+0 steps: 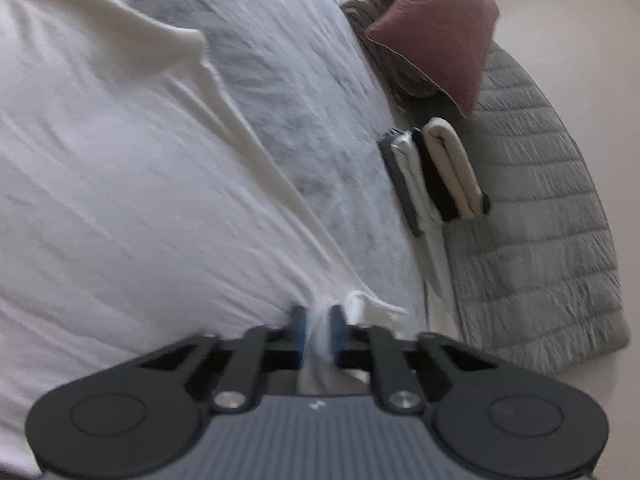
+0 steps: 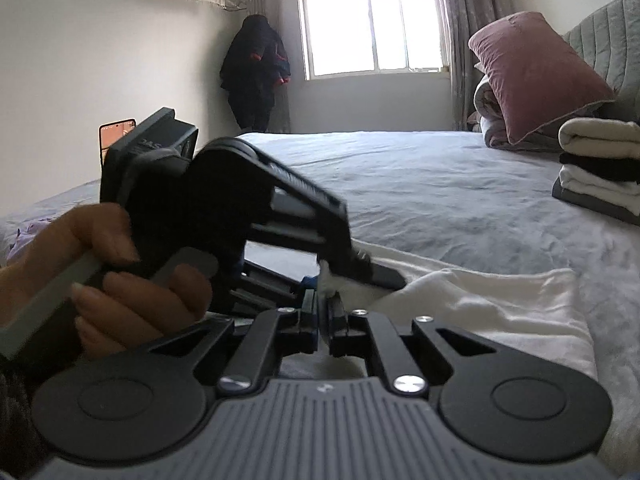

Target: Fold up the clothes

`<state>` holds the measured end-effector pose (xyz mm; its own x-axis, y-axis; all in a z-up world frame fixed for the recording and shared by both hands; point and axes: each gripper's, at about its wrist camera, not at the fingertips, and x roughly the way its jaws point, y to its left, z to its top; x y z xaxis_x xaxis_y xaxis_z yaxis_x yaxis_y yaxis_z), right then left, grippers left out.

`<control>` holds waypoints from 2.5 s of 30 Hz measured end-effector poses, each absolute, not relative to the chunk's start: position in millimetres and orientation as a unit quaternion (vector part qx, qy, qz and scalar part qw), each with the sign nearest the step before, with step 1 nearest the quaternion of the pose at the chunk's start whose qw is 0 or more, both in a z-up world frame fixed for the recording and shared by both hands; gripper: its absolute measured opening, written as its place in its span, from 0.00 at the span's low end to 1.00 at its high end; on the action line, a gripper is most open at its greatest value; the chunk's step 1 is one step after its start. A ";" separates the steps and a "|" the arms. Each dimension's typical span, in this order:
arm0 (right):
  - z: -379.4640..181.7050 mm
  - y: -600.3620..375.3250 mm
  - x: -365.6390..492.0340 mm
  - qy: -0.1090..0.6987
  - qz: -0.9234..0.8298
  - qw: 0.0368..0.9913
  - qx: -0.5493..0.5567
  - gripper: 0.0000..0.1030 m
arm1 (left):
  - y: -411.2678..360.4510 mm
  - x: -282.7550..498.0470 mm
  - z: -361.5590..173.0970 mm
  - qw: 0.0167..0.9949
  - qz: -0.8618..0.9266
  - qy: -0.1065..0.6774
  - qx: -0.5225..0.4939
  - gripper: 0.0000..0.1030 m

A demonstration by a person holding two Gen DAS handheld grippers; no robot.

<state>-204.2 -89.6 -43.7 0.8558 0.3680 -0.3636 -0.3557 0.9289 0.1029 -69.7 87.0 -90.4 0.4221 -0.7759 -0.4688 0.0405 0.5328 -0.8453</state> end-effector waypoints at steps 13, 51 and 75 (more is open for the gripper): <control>-40.5 -77.9 -190.0 0.209 0.218 0.952 0.058 0.05 | 118.6 -83.0 -62.2 0.825 -0.213 0.366 -0.375 0.01; -40.5 79.4 -117.3 0.277 0.347 0.896 0.019 0.39 | 268.5 -61.4 -55.0 0.864 -0.094 0.378 -0.319 0.02; -28.7 81.0 -109.9 0.298 0.346 0.887 0.068 0.03 | 278.5 -71.5 -31.2 0.889 -0.090 0.336 -0.297 0.01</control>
<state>-109.9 81.0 -28.7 0.5835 0.6542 -0.4811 -0.5727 0.7516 0.3275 -71.5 278.5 -31.2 0.7582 -0.3604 -0.5433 -0.0389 0.8068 -0.5895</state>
